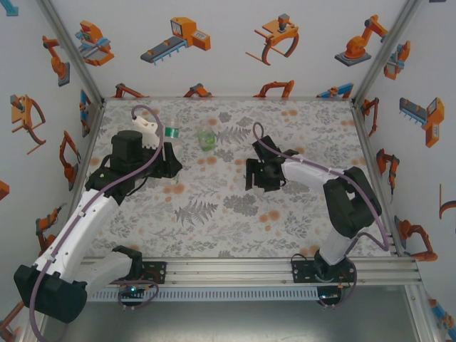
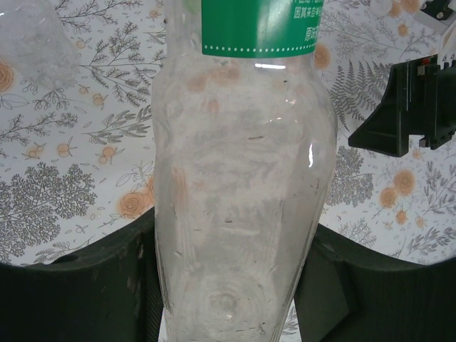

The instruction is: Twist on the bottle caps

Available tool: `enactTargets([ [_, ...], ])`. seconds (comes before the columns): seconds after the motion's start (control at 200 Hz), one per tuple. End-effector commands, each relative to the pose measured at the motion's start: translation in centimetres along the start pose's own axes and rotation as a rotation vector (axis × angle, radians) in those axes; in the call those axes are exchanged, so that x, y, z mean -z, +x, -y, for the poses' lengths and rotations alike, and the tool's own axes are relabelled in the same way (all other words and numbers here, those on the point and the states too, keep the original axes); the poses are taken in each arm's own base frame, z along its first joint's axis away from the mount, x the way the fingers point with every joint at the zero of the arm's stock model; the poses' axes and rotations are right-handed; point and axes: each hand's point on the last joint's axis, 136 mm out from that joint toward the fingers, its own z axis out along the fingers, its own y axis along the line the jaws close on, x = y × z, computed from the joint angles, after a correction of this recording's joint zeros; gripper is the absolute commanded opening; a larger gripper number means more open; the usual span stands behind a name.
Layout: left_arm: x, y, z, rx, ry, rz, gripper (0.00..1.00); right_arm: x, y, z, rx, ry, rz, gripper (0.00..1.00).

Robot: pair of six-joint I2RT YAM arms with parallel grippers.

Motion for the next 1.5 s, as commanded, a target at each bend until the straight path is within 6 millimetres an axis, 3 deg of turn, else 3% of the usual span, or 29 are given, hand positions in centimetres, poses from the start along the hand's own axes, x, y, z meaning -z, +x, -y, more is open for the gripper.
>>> enactTargets([
  [0.0, 0.3, 0.0, -0.1, 0.015, 0.001, 0.01, 0.0, -0.8, 1.3, 0.4, -0.012, 0.015, -0.042, 0.64],
  [0.23, 0.1, 0.0, -0.1, 0.021, 0.001, 0.007, 0.0, -1.5, 1.8, 0.6, -0.016, 0.015, -0.055, 0.6],
  [0.541, -0.2, -0.1, 0.0, 0.033, 0.011, 0.009, 0.0, -1.8, 2.2, 0.5, -0.038, -0.002, -0.059, 0.46],
  [0.761, -0.3, -0.1, 0.1, 0.038, 0.017, 0.006, 0.0, -1.3, 1.6, -1.2, -0.054, -0.087, -0.062, 0.28],
  [1.026, -0.4, -0.1, 0.1, 0.051, 0.021, 0.007, 0.0, -1.2, 0.3, -3.3, -0.146, -0.313, -0.067, 0.12],
  [1.227, -0.7, 0.1, 0.1, 0.055, 0.028, 0.0, 0.0, -1.2, 0.7, -0.7, -0.226, -0.317, -0.07, 0.1],
  [1.492, -0.2, 0.6, 0.1, 0.064, 0.027, -0.005, 0.0, -1.1, 1.2, 3.3, -0.355, -0.383, -0.077, 0.17],
])
